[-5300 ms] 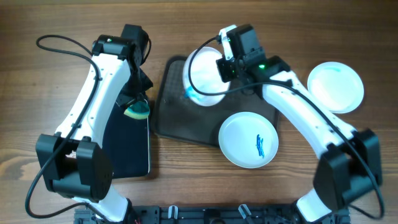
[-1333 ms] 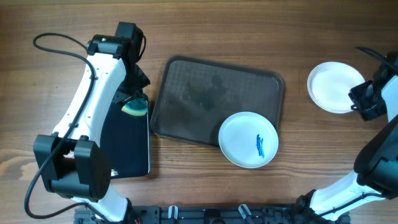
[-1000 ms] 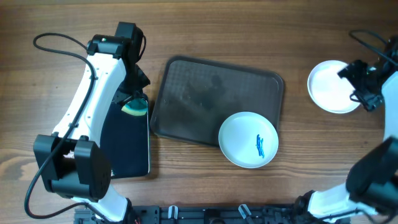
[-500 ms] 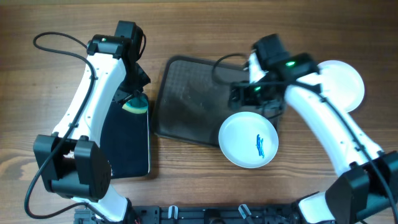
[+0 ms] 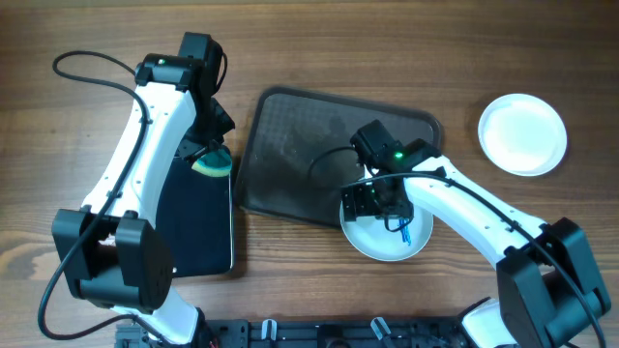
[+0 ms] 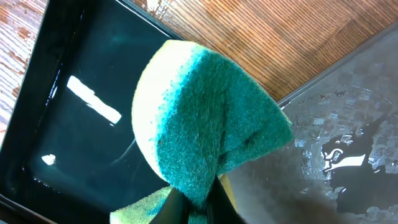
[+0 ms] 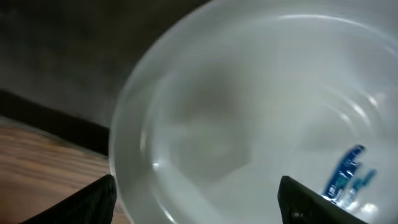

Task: Clean dirty plates on tray and stack at the side
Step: 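Move the right gripper to the last blue-marked plate on the tray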

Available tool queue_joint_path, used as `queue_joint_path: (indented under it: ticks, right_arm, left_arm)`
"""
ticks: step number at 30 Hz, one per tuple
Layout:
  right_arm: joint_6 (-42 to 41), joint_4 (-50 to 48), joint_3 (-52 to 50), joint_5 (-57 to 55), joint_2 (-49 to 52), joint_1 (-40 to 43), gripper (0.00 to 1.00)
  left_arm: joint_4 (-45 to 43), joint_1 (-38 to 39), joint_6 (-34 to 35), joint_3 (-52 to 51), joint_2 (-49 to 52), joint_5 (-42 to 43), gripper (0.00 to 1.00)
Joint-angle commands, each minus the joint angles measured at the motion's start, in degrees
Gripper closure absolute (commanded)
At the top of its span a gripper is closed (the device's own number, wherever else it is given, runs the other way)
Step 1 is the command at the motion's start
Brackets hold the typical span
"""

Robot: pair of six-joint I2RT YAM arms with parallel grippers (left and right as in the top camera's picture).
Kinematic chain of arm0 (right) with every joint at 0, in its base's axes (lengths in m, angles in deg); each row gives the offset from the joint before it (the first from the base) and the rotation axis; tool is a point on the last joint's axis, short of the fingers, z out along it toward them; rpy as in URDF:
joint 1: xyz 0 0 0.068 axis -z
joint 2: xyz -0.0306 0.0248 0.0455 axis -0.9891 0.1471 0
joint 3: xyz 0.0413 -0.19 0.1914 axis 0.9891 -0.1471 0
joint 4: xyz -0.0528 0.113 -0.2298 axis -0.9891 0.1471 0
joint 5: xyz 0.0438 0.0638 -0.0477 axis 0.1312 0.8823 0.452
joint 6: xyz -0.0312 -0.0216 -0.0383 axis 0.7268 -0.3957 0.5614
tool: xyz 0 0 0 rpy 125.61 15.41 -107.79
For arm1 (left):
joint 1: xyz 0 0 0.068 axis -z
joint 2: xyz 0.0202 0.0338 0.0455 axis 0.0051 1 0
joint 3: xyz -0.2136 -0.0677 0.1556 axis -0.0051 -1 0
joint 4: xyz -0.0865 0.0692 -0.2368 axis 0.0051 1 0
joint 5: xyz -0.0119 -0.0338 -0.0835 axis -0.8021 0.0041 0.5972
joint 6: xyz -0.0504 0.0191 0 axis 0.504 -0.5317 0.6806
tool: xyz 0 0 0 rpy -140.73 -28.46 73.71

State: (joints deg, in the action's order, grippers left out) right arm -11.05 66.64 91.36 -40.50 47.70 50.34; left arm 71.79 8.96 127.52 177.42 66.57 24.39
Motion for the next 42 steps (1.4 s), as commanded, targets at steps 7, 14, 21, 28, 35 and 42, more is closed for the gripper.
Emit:
queue_joint_path:
  ticks: [7, 14, 21, 28, 35, 42]
  right_arm:
    - [6.75, -1.95, 0.02, 2.40, 0.24, -8.68, 0.26]
    - [2.89, -2.21, 0.00, -1.57, 2.62, -8.92, 0.35]
    - [4.07, -3.34, 0.02, -1.57, 7.74, -8.92, 0.73]
    - [6.23, -4.33, 0.02, -10.27, 7.74, -8.92, 0.96]
    - [39.36, -25.83, 0.02, -26.27, 7.74, -8.92, 0.95]
    - [66.07, -23.02, -0.48, -20.22, 7.74, -8.70, 0.96]
  left_arm:
    - [0.02, -0.44, -0.52, 0.68, -0.70, 0.24, 0.96]
    - [0.09, -0.44, -0.52, 0.68, -0.70, 0.24, 0.96]
    - [0.44, -0.44, -0.52, 0.68, -0.70, 0.22, 0.96]
    - [0.46, -0.44, -0.52, 0.68, -0.70, 0.24, 0.96]
    - [0.46, -0.44, -0.55, 0.68, -0.70, 0.24, 0.96]
    - [0.46, -0.44, -2.03, 0.68, -0.70, 0.22, 0.96]
